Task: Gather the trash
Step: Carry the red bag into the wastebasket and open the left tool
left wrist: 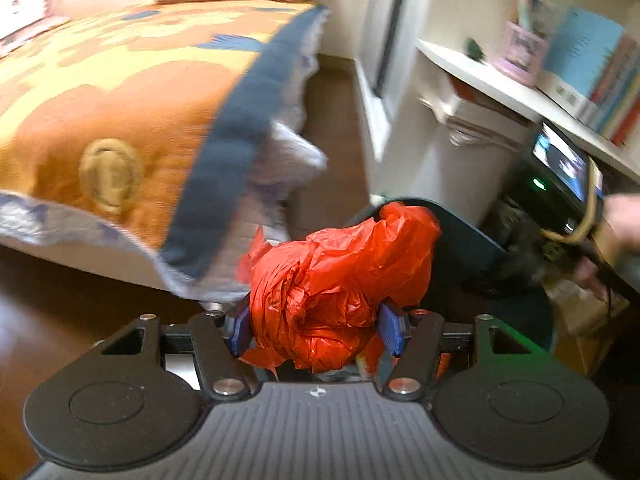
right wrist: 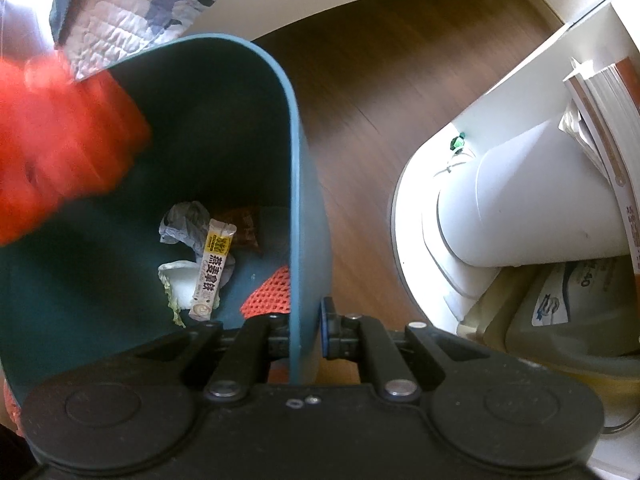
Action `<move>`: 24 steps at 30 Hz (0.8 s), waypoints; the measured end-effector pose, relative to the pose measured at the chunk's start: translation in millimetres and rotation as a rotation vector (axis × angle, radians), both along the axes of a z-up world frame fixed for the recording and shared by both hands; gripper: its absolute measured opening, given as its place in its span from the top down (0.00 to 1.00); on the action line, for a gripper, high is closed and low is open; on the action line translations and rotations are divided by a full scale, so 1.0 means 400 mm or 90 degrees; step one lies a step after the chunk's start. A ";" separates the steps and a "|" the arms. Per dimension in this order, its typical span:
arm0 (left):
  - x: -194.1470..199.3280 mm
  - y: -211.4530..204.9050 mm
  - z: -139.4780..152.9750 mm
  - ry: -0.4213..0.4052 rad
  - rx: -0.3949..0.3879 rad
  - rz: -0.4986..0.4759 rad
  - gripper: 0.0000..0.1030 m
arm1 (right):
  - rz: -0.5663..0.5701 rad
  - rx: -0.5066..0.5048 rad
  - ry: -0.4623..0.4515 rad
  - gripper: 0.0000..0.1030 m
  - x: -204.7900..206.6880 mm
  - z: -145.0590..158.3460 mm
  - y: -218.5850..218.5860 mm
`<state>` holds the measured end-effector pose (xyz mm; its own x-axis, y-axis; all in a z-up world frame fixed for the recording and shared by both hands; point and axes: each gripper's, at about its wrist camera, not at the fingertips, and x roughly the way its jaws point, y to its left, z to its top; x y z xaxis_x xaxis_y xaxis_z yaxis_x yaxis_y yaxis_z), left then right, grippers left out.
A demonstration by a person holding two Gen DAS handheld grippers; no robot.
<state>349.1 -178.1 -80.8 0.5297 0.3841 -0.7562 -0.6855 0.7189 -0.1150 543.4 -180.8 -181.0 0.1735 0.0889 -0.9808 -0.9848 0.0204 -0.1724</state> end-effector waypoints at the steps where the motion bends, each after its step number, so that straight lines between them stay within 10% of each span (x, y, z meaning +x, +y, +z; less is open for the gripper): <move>1: 0.022 -0.008 -0.012 0.011 -0.008 -0.009 0.42 | 0.001 0.001 0.001 0.94 -0.001 0.000 0.000; 24: 0.341 0.012 -0.250 0.132 -0.060 -0.086 0.40 | 0.009 0.011 0.019 0.93 0.005 0.000 -0.009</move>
